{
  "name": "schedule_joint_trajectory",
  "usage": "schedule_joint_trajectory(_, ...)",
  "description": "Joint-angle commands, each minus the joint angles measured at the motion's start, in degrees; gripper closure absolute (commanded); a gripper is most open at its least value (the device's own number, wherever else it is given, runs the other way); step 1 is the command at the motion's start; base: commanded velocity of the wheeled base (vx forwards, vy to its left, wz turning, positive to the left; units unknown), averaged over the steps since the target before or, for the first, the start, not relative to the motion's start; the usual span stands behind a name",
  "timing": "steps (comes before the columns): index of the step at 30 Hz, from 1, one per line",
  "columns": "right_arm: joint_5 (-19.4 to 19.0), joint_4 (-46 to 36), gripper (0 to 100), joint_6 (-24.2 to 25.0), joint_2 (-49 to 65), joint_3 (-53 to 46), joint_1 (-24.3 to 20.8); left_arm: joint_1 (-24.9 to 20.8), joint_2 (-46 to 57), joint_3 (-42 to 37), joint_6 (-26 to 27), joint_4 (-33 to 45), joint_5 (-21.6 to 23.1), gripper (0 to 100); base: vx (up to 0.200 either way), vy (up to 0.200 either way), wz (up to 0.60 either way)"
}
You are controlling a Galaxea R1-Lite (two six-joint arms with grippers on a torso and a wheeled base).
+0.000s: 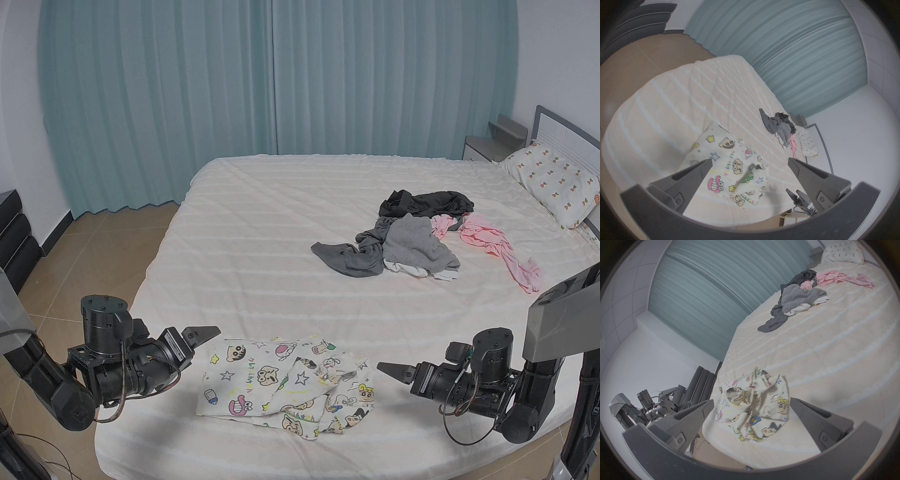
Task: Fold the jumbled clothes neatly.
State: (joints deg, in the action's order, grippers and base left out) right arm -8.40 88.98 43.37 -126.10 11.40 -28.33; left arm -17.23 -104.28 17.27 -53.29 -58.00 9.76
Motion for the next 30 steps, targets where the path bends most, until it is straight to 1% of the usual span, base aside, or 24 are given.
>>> schedule_joint_trajectory(1,0.05,0.49,0,0.04,-1.78,0.82,-1.46,0.88,-0.66,0.22,-0.06,0.0,0.69,0,0.0,0.0,0.0)
schedule_joint_trajectory(5,0.14,0.49,0,0.31,-3.36,3.37,-1.82,1.23,-1.01,0.13,0.02,0.0,0.87,0,0.0,0.0,0.0)
schedule_joint_trajectory(6,0.14,0.49,0,1.36,-3.98,4.51,-1.9,1.23,-1.19,-0.14,0.02,0.0,1.22,0,0.0,0.0,0.0)
schedule_joint_trajectory(9,-0.04,0.49,0,4.17,-3.98,5.39,-2.08,1.32,-1.19,-0.84,0.02,0.0,3.86,0,0.0,0.0,0.0)
schedule_joint_trajectory(11,0.05,0.49,0,3.47,-4.59,5.65,-1.99,1.58,-1.19,-1.45,0.02,0.0,5.7,0,0.0,0.0,0.0)
schedule_joint_trajectory(13,-0.04,0.41,0,-0.84,-6.26,7.15,-1.82,2.02,-1.19,-1.54,0.02,0.0,7.11,0,0.0,0.0,0.0)
schedule_joint_trajectory(14,-0.04,0.41,0,-1.19,-6.44,7.32,-1.82,2.02,-1.19,-1.54,0.02,0.0,7.2,0,0.0,0.0,0.0)
schedule_joint_trajectory(15,-0.04,0.49,0,-6.64,-8.2,9.08,-1.82,2.46,-1.28,-1.63,0.02,-0.09,8.17,0,0.0,0.0,0.0)
schedule_joint_trajectory(16,-0.13,0.41,0,-9.54,-9.08,10.14,-1.99,2.64,-1.28,-1.63,0.02,-0.09,8.78,0,0.0,0.0,0.0)
schedule_joint_trajectory(18,-0.13,-0.12,0,-12.7,-9.78,12.86,-3.13,3.07,-1.28,-1.63,0.02,-0.09,9.66,0,0.0,0.0,0.0)
schedule_joint_trajectory(19,-0.13,-0.21,0,-12.79,-9.78,13.12,-3.22,3.07,-1.28,-1.63,0.02,-0.09,9.75,0,0.0,0.0,0.0)
schedule_joint_trajectory(20,-0.04,-1.18,0,-13.32,-10.13,16.46,-4.72,3.43,-1.37,-1.63,0.02,-0.09,10.27,0,0.0,0.0,0.0)
schedule_joint_trajectory(22,-0.04,-4.6,0,-14.11,-10.13,19.63,-5.77,3.69,-1.54,-1.63,0.02,-0.09,10.36,0,0.0,0.0,0.0)
schedule_joint_trajectory(25,-0.3,-8.56,0,-16.04,-10.57,21.82,-7.97,3.78,-1.63,-1.63,0.02,-0.09,10.36,0,0.0,0.0,0.0)
schedule_joint_trajectory(27,-0.3,-8.82,0,-17.01,-11.27,22.26,-8.58,3.78,-1.63,-1.63,0.02,-0.09,10.36,0,0.0,0.0,0.0)
schedule_joint_trajectory(30,-0.21,-8.73,0,-19.73,-12.86,22.53,-10.52,3.78,-1.81,-1.63,0.02,-0.09,10.36,0,0.0,0.0,0.0)
